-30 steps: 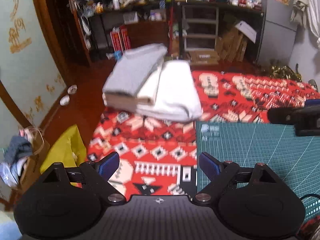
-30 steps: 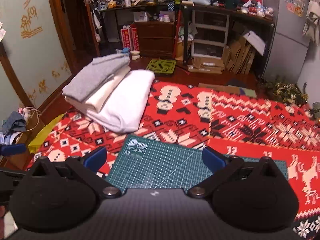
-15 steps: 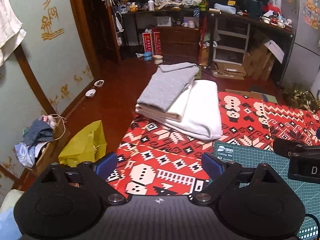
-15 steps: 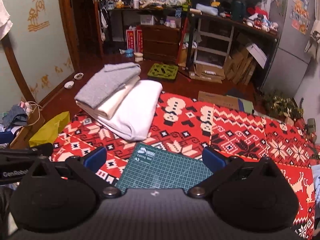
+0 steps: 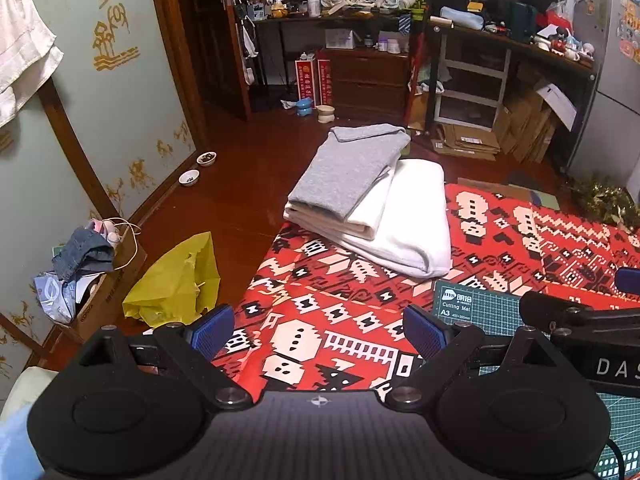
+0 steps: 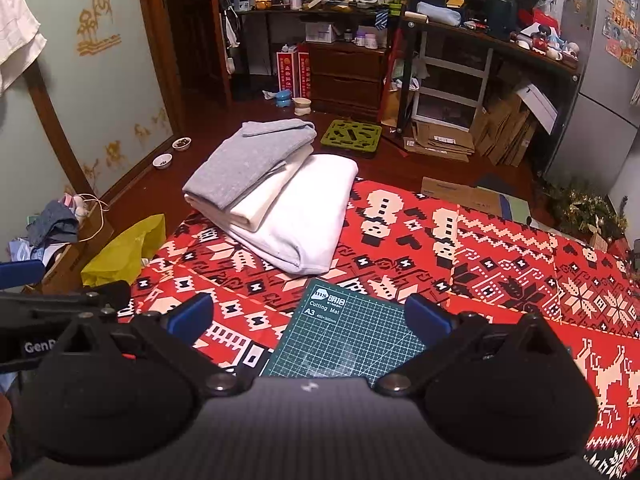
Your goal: Fold clothes
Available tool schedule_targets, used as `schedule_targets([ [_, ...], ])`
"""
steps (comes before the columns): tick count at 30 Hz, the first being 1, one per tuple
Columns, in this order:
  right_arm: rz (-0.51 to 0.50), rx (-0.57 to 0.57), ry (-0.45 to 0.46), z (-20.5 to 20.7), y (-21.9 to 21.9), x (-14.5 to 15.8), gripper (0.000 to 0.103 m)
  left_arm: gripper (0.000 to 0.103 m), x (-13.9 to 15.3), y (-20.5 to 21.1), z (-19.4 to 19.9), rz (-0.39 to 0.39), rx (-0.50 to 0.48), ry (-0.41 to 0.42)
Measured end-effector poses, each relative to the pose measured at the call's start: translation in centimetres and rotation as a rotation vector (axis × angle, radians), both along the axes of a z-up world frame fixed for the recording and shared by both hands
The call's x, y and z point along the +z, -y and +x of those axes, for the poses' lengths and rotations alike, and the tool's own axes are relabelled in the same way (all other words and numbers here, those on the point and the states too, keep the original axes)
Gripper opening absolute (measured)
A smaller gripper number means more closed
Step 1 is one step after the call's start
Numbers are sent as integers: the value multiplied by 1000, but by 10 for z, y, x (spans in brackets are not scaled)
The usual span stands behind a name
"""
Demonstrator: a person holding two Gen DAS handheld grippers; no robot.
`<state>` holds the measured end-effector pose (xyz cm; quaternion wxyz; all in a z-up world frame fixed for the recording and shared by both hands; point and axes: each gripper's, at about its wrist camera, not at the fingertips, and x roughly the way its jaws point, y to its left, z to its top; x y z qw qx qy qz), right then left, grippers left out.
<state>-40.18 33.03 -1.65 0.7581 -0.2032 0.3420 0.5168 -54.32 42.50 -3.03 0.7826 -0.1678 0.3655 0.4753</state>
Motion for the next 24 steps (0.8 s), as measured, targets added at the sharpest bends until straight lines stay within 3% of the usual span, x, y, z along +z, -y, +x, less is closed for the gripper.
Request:
schedule_targets([
  [24, -12, 5, -4, 2, -5, -3, 102, 91, -3, -1, -2, -8, 0, -18],
])
